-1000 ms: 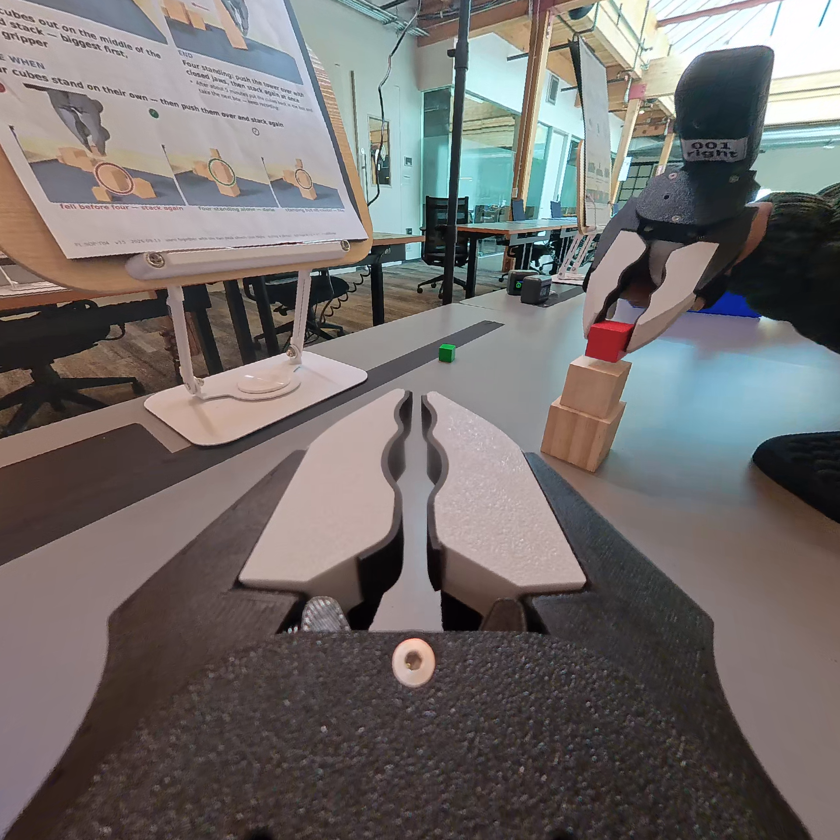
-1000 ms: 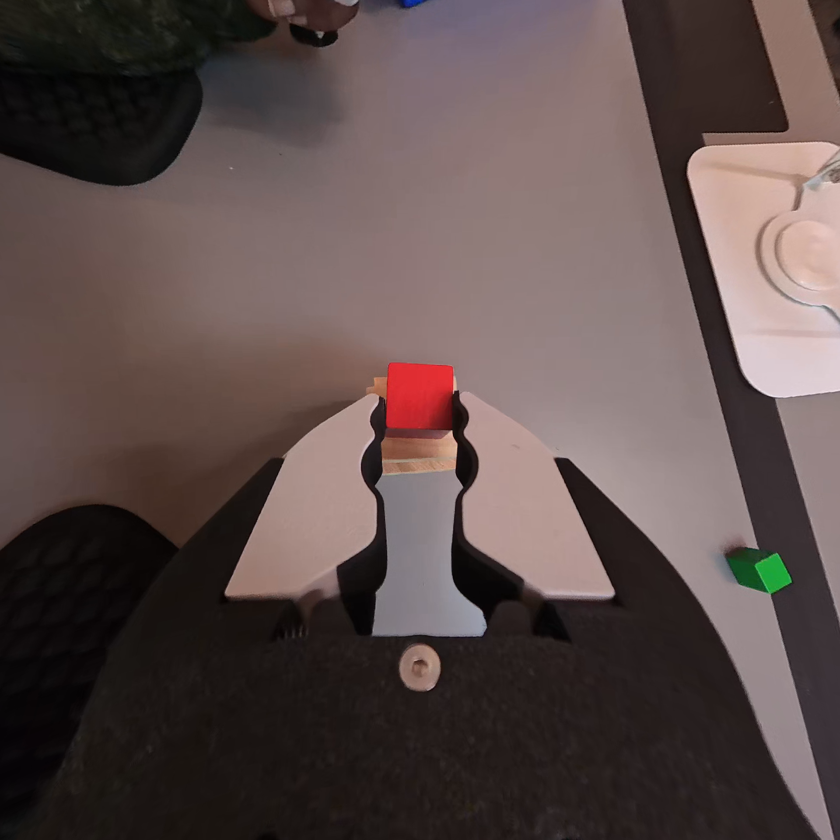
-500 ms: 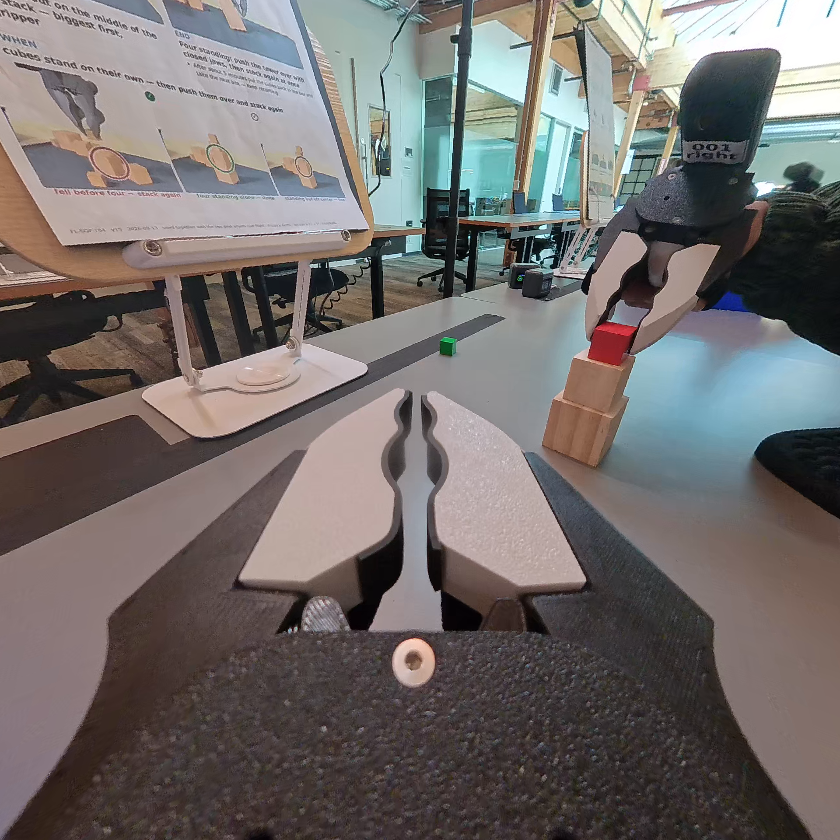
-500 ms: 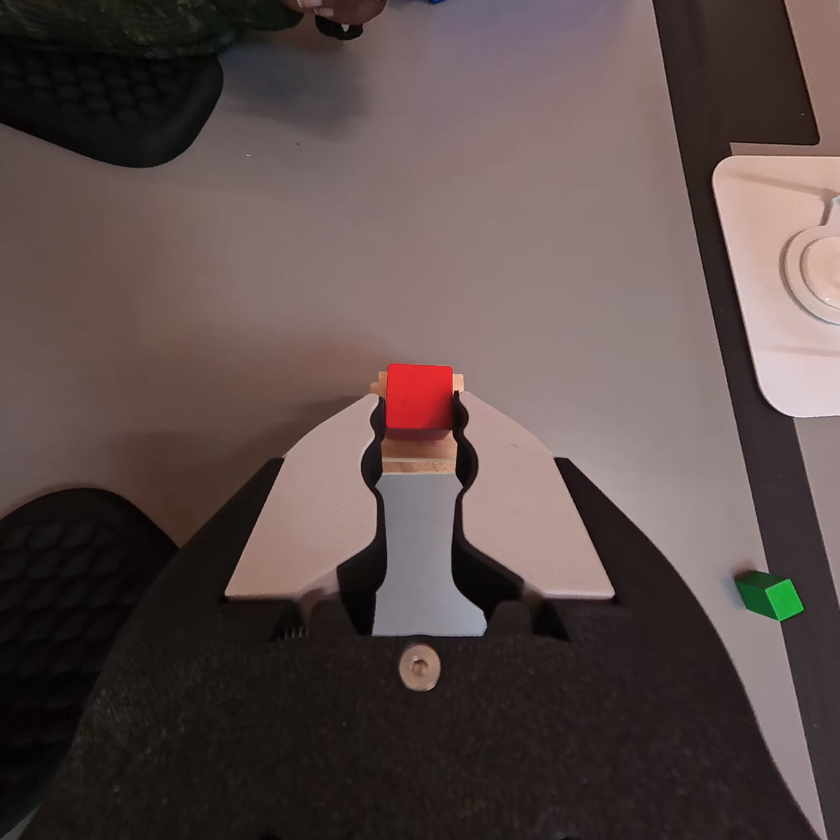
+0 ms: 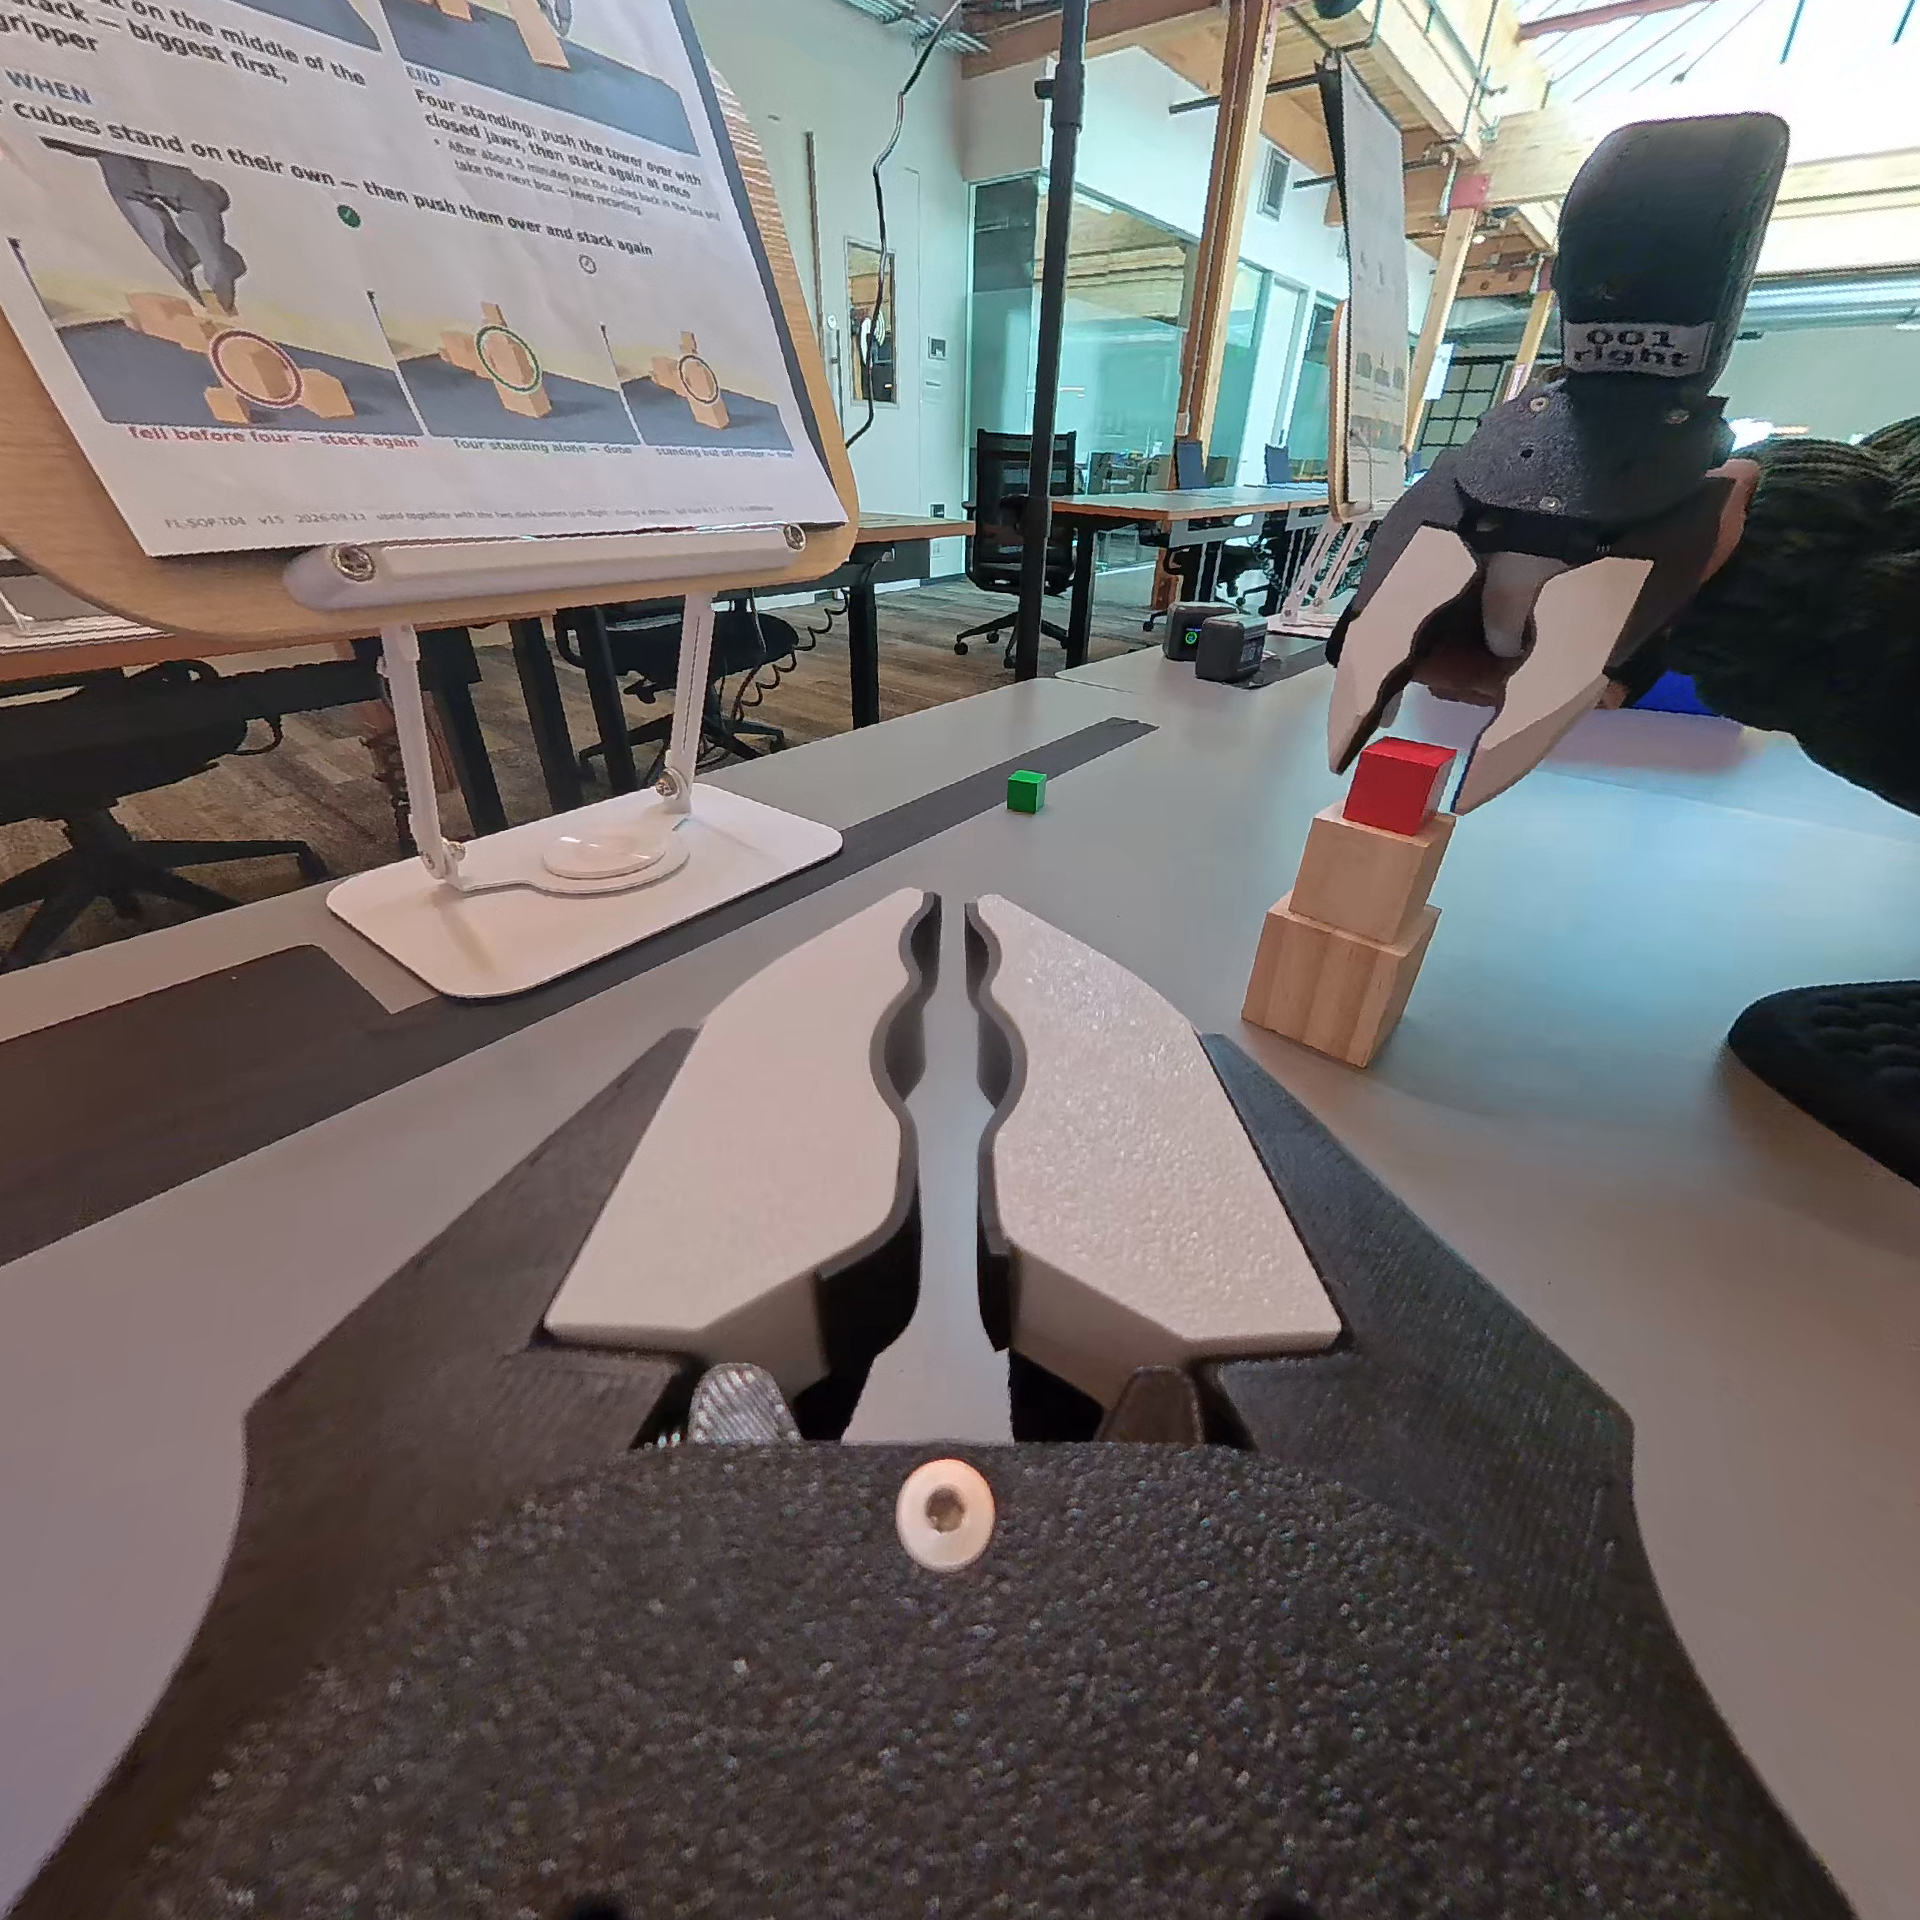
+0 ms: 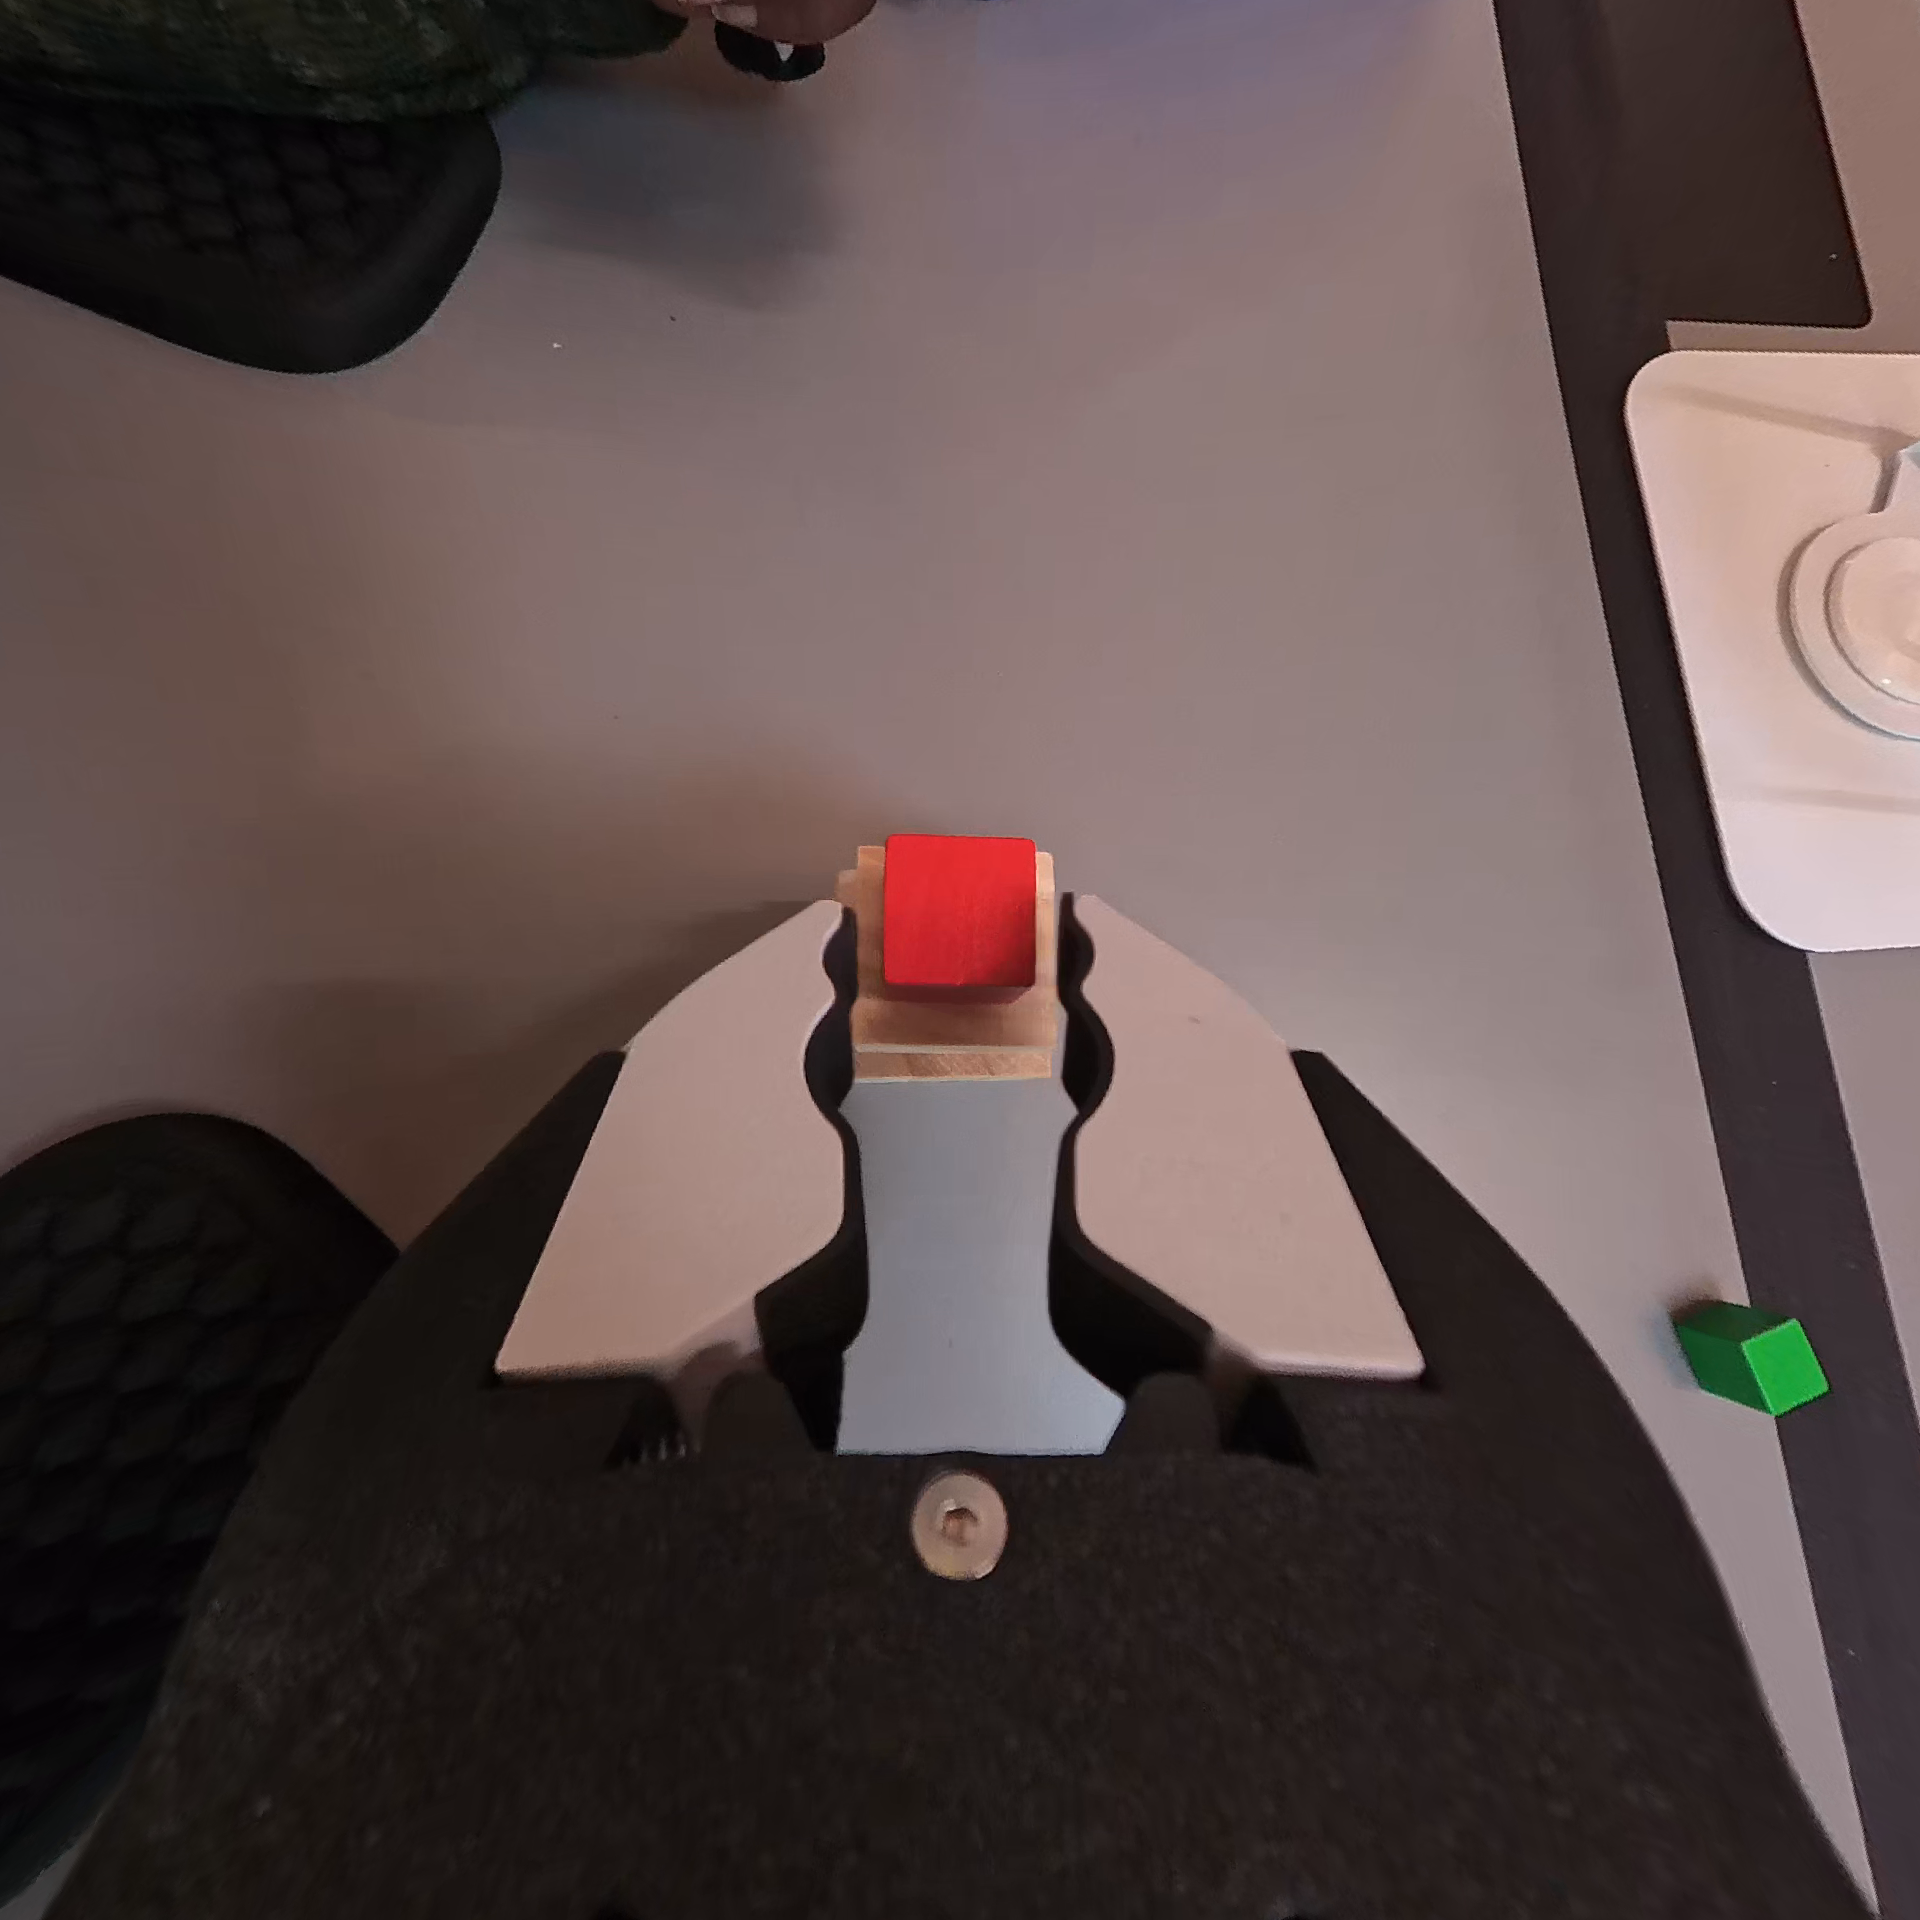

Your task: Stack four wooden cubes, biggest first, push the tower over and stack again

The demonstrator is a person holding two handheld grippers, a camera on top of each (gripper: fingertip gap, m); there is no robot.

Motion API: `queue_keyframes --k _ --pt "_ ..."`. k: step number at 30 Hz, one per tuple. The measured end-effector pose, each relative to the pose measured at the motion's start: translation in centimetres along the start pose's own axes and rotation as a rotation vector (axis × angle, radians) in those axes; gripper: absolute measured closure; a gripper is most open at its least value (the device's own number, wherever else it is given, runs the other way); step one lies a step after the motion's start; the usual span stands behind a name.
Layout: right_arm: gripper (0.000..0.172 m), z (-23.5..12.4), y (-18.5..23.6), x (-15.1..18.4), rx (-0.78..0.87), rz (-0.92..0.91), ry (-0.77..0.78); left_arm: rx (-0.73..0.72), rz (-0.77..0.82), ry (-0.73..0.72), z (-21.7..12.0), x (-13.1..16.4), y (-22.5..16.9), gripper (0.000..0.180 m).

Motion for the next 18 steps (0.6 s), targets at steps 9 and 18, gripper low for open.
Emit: queue_keyframes --k 9,18 --pt "0.122 -6.1 -5.4 1.1 0.349 0.254 -0.296 -0.009 -0.004 -0.004 0.0 0.0 0.2 0.176" --pt "0.110 -0.6 -14.7 9.9 0.791 0.751 -0.214 -0.028 -0.013 0.003 -0.2 0.0 0.4 0.179"
Point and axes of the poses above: each gripper's, where its closed fingertips meet, z out along the fingers, x out of its underside, y = z × x across the jaws, the point moved 10 cm from there along -z, back along the fingers, and after that the axes turned 4 degrees about z, right-handed, at the moved point
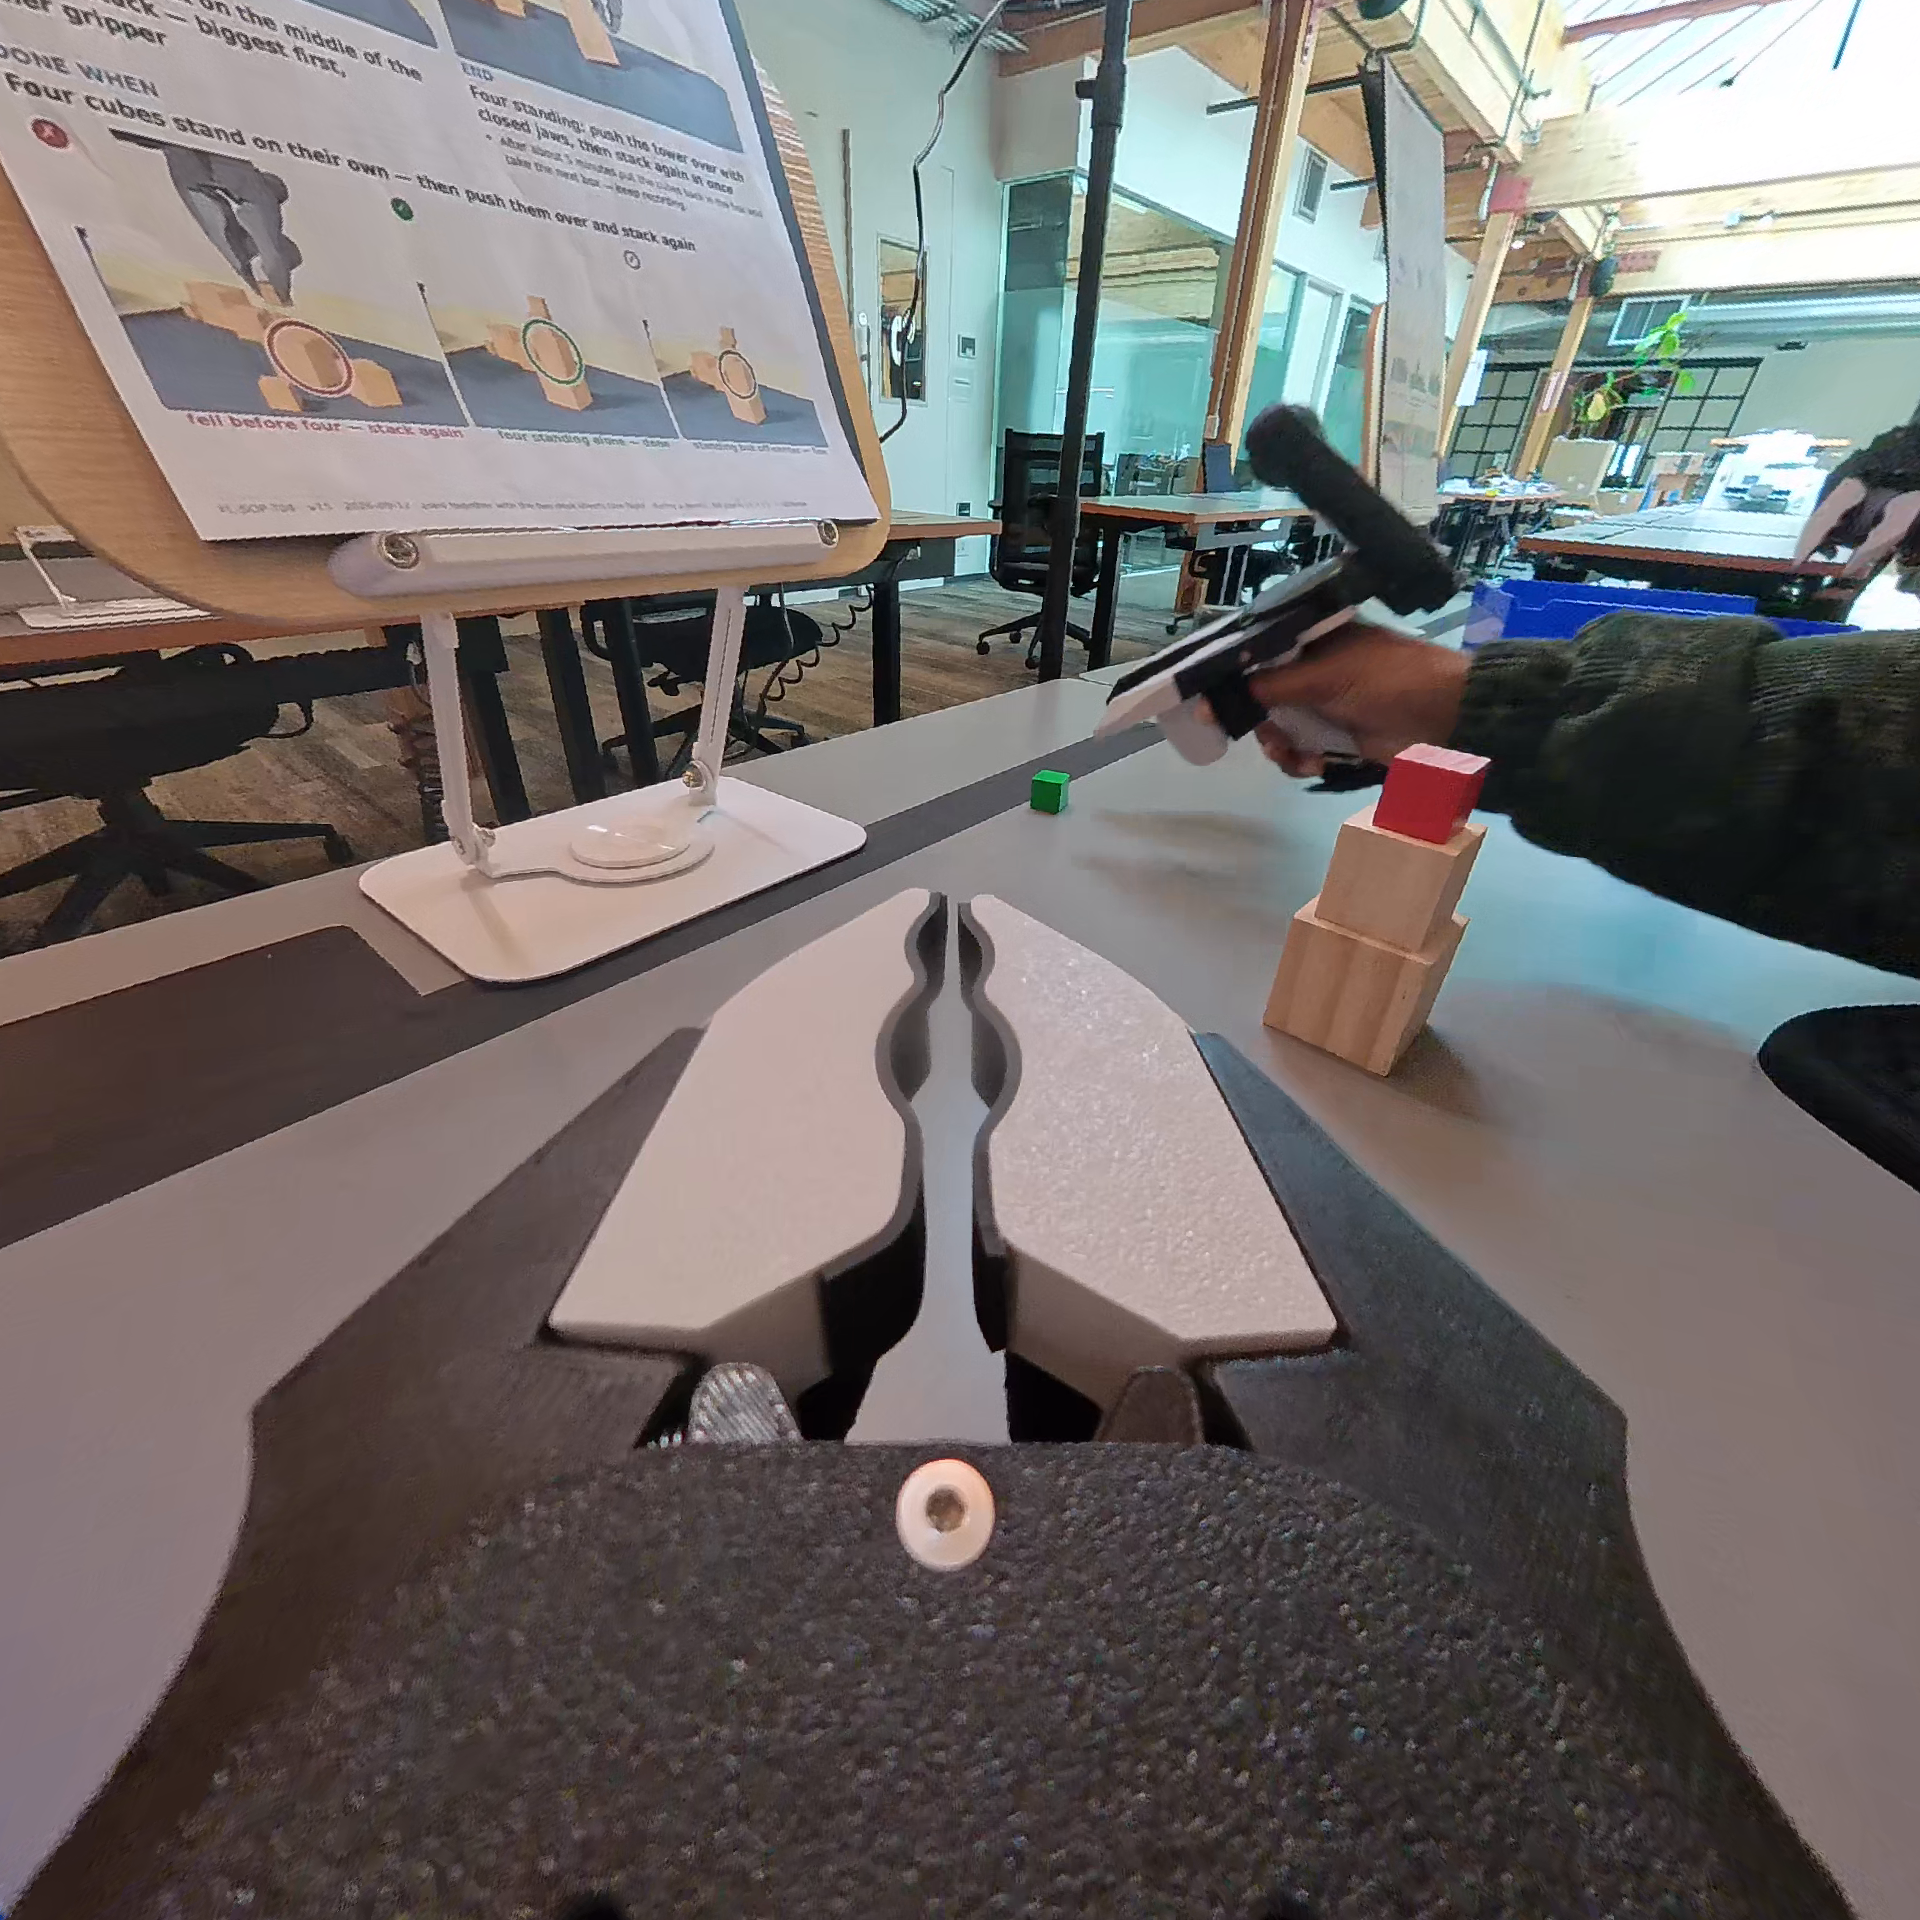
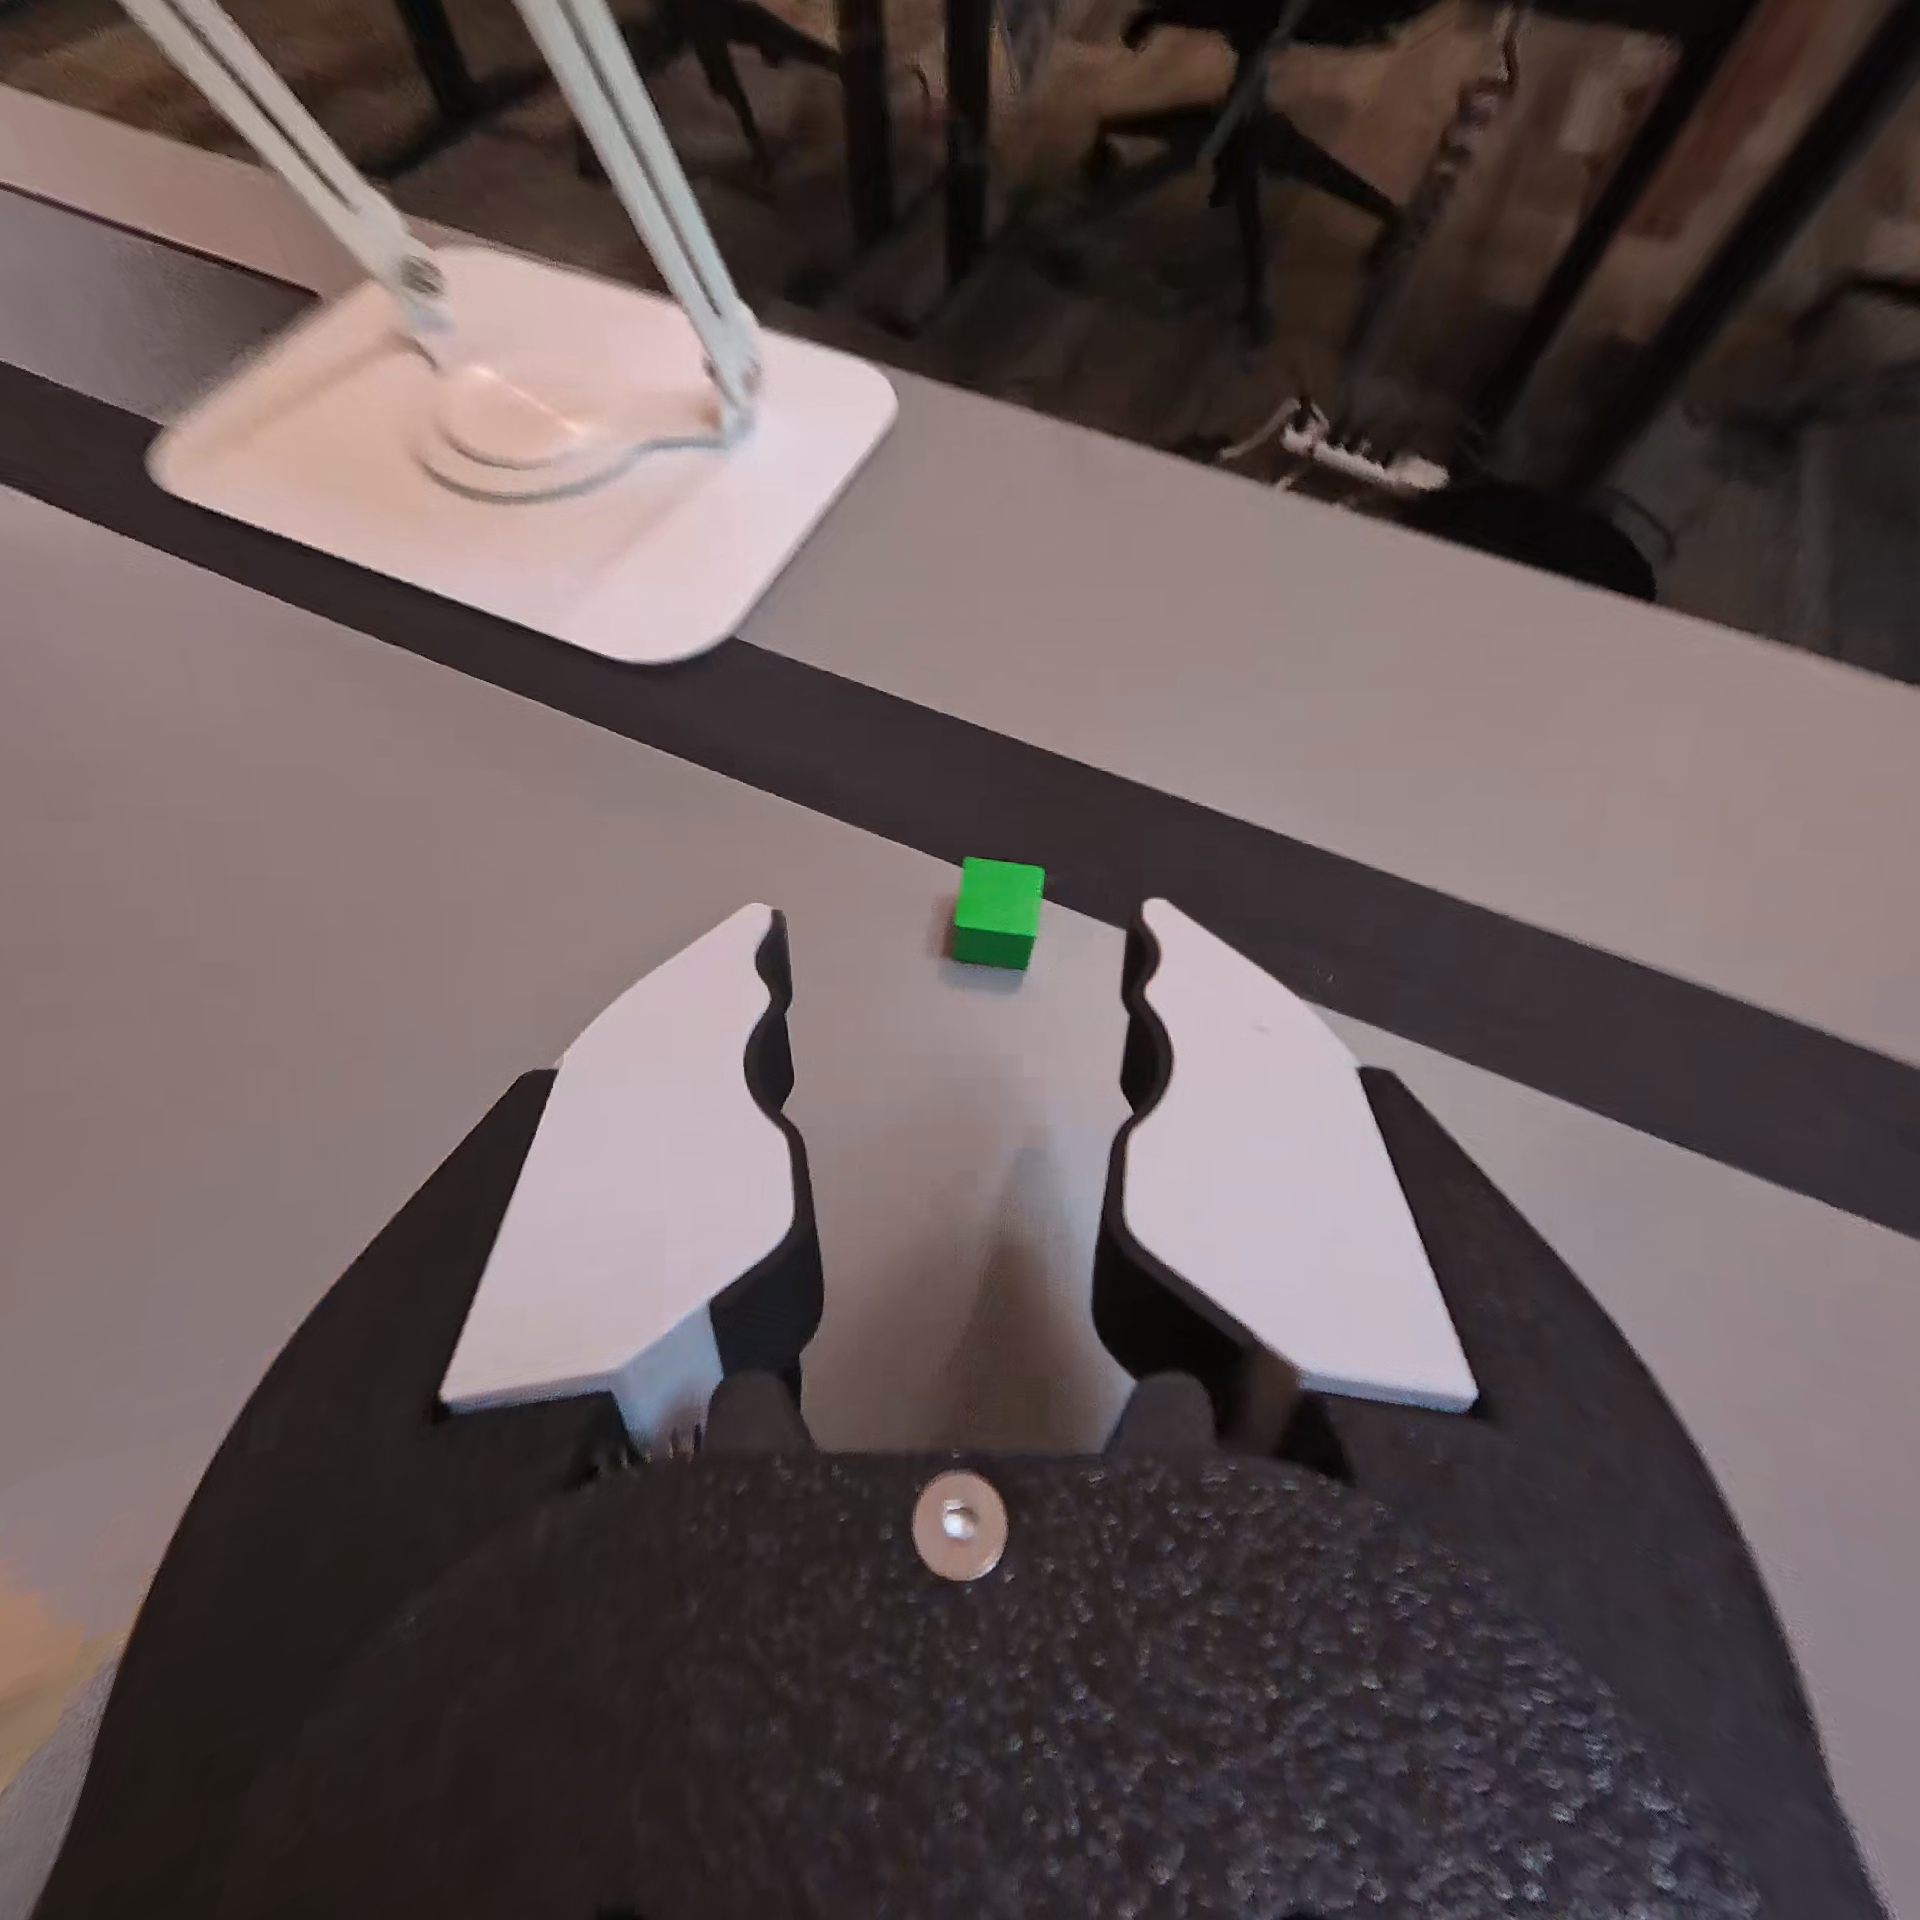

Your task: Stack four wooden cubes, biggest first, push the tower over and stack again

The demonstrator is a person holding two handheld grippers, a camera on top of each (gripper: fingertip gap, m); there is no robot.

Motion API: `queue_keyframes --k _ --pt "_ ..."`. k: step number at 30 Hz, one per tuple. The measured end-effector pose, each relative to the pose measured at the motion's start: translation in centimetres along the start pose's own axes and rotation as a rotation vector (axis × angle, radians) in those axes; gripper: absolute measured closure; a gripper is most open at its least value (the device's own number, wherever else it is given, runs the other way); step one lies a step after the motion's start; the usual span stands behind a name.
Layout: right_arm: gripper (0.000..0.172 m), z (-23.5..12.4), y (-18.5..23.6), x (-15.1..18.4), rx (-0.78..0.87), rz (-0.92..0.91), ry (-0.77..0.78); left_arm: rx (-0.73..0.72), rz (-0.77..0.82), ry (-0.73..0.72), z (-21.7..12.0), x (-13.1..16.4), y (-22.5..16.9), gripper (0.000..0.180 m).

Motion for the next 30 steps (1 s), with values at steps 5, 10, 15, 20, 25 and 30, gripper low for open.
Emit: queue_keyframes --k 5,10,15,20,25,30 --pt "0.111 4.0 -1.0 0.8 0.043 0.040 0.094 -0.007 -0.018 0.001 -0.1 0.2 0.5 0.179" --pt "0.149 5.8 -1.0 0.7 0.044 0.007 0.226 -0.008 -0.034 -0.003 -0.2 0.3 0.8 0.178" --pt "0.149 1.9 0.7 -3.5 -0.206 -0.074 0.064 -0.001 -0.036 -0.007 -0.2 0.2 0.7 0.179" --pt "0.149 -5.3 5.1 -7.1 -0.586 -0.311 -0.071 0.009 -0.028 -0.004 -0.1 0.1 0.4 0.179" --pt "0.149 -11.5 9.3 -7.3 -0.780 -0.493 -0.055 0.008 -0.026 -0.001 -0.1 0.2 0.4 0.179" --pt "0.149 -14.1 12.3 -4.5 -0.830 -0.597 0.007 0.010 -0.019 0.003 -0.1 0.2 0.3 0.179"
Point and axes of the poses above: each gripper's, where its closed fingertips meet, z out along the fingers, x out of its underside, y = z × x across the jaws, the point moved 10 cm from there along -z, back along the fingers, and after that the axes turned 4 degrees about z, right-handed, at the moved point
